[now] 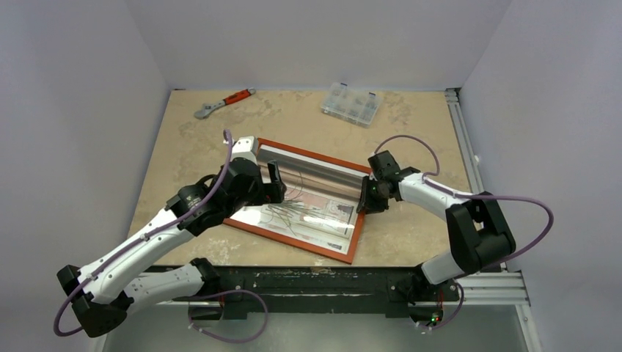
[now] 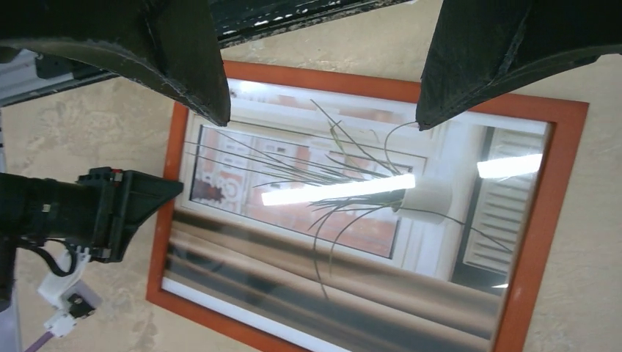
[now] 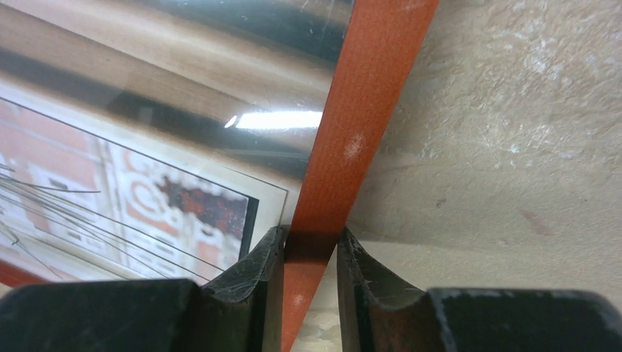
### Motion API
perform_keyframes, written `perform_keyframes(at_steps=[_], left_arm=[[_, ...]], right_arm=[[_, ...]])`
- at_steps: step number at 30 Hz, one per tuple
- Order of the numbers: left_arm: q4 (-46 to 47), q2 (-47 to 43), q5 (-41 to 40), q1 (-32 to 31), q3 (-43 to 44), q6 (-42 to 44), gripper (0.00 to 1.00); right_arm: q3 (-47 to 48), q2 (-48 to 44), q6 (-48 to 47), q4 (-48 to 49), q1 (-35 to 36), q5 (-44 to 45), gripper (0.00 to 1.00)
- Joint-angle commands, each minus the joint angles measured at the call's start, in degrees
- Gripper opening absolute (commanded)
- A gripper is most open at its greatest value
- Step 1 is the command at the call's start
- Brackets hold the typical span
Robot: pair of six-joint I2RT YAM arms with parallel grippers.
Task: Put the photo into the frame
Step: Adjust the photo frame at the center of the board.
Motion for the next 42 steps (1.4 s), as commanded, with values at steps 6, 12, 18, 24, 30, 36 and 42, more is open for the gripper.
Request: perform_keyframes(at_steps=[6, 12, 18, 24, 30, 36, 42], left_arm=[[-0.2, 1.4, 1.5, 7.4, -6.7, 1.9, 0.97], [1.5, 4.4, 5.6, 14.6, -11.6, 1.9, 0.98], [3.2, 9.5, 9.1, 20.9, -15.2, 1.3, 1.00], [7.1, 15.1, 13.7, 24.4, -18.1, 1.1, 1.00], [9.6, 22.4, 17.2, 24.9, -18.4, 1.3, 1.00], [12.0, 26.9, 21.7, 24.8, -18.7, 1.7, 0.99], [15.2, 23.6, 28.0, 23.4, -21.7, 1.4, 0.97]], right_arm=[[9.1, 5.2, -5.9, -7.9, -0.6, 19.3, 0.00], [12.8, 12.1, -6.0, -9.5, -9.3, 11.7, 0.03], [11.0, 5.8, -6.8, -7.2, -11.1, 6.7, 0.82], [6.2, -2.4, -6.7, -7.1, -11.1, 0.7, 0.97], [-0.2, -3.8, -3.9, -3.2, -11.0, -5.3, 0.98], [0.2, 0.6, -2.9, -0.5, -10.8, -8.9, 0.98], [5.6, 6.3, -2.0, 0.0, -7.0, -10.1, 0.97]])
